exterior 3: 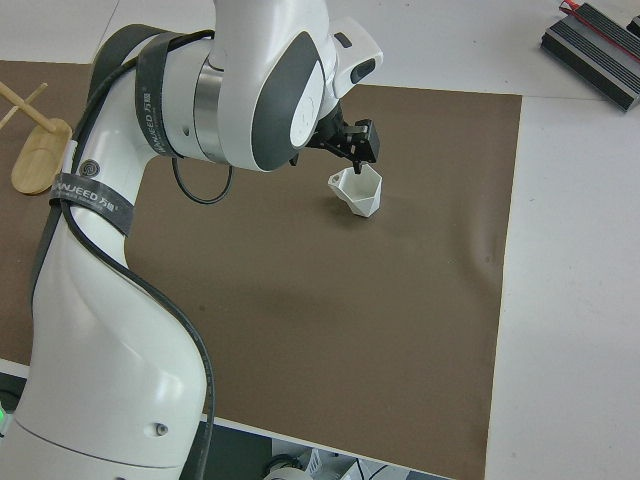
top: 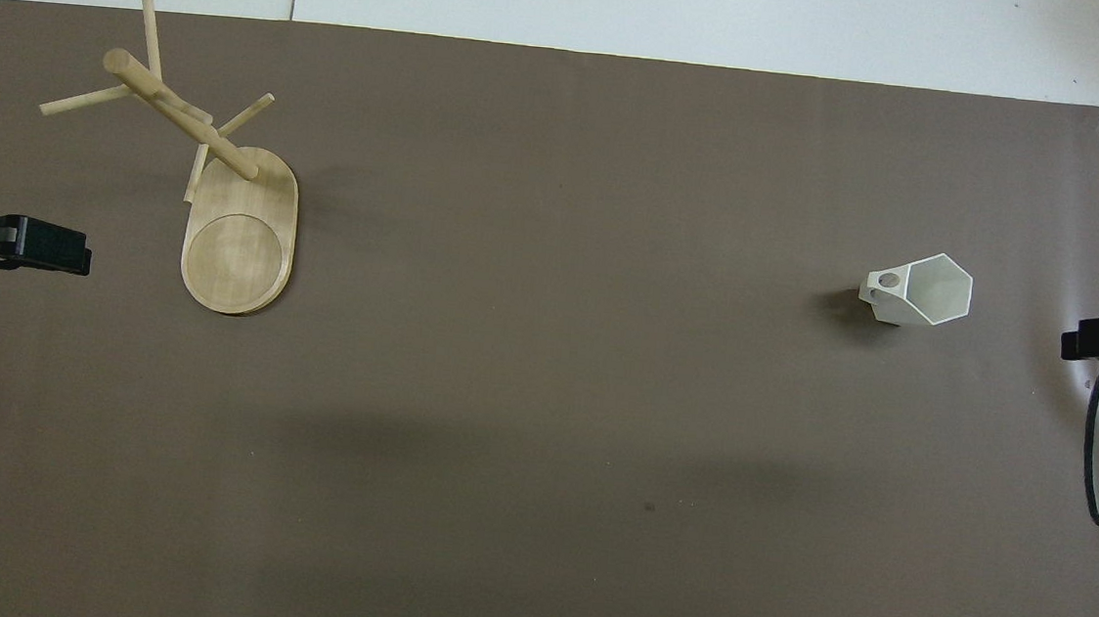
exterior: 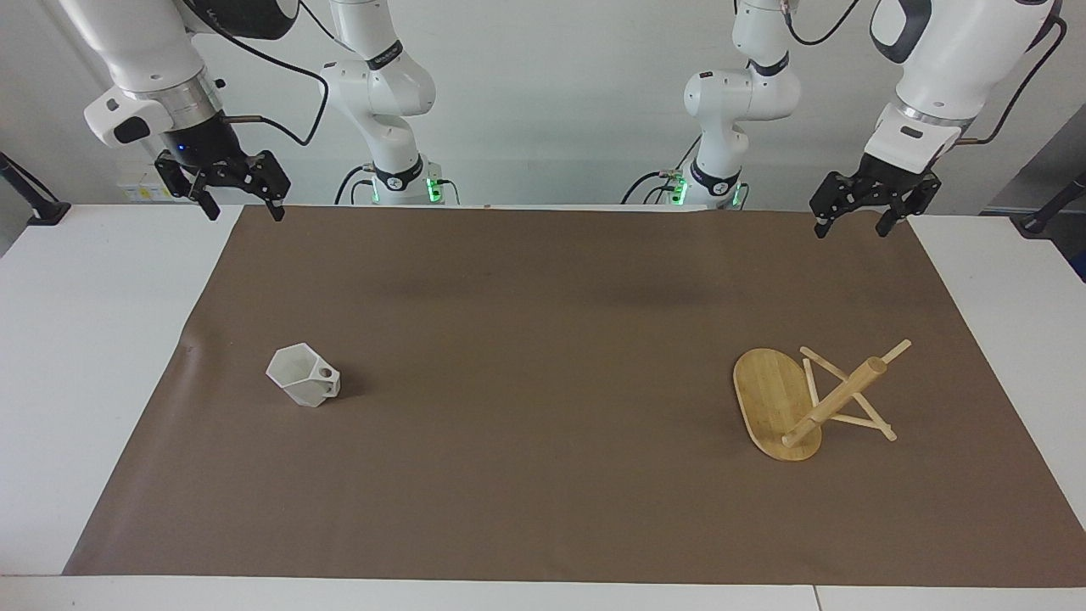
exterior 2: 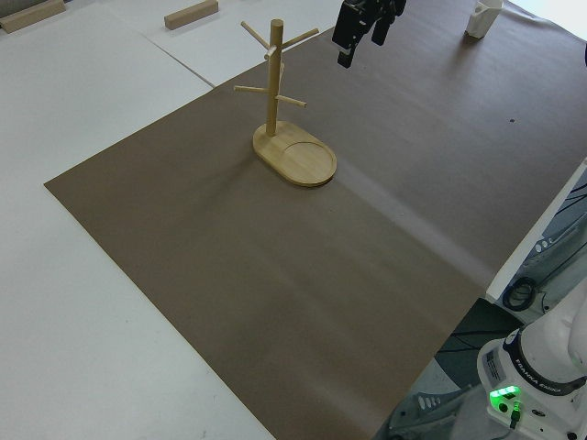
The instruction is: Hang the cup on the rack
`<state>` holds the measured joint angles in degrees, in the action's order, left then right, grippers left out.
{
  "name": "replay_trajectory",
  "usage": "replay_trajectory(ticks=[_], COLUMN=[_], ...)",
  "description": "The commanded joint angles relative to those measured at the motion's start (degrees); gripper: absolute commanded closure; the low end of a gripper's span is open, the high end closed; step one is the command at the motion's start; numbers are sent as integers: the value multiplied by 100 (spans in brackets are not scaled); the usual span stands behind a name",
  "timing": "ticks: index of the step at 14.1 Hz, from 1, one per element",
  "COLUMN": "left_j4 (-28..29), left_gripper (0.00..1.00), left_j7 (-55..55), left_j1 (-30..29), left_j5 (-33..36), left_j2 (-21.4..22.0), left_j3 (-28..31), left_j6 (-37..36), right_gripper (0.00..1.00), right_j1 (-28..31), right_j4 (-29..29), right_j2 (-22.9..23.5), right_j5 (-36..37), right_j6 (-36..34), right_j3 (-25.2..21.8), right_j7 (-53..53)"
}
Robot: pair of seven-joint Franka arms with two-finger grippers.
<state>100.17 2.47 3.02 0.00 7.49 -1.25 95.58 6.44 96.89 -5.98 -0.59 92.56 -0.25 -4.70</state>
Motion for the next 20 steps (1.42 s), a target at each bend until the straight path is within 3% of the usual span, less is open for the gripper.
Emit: replay_trajectory(ticks=[1, 11, 20], left_j4=[161, 161, 161], left_gripper=[0, 0, 0], left_j7=[-45, -45, -45], left_j1=[-64, -64, -64], left_j5=[-70, -70, -70], left_j2=[147, 147, 147], left_j3=[-24, -24, -24], left_j6=[40, 40, 40], right_gripper=[0, 0, 0], right_j1=[24, 24, 42], right_j4=[531, 1455, 1622], right_j2=[-263, -167, 676], right_j5=[94, 85, 94], right_j6=[507, 1984, 3117], right_j3=[25, 16, -124], right_j7=[-119, -110, -241])
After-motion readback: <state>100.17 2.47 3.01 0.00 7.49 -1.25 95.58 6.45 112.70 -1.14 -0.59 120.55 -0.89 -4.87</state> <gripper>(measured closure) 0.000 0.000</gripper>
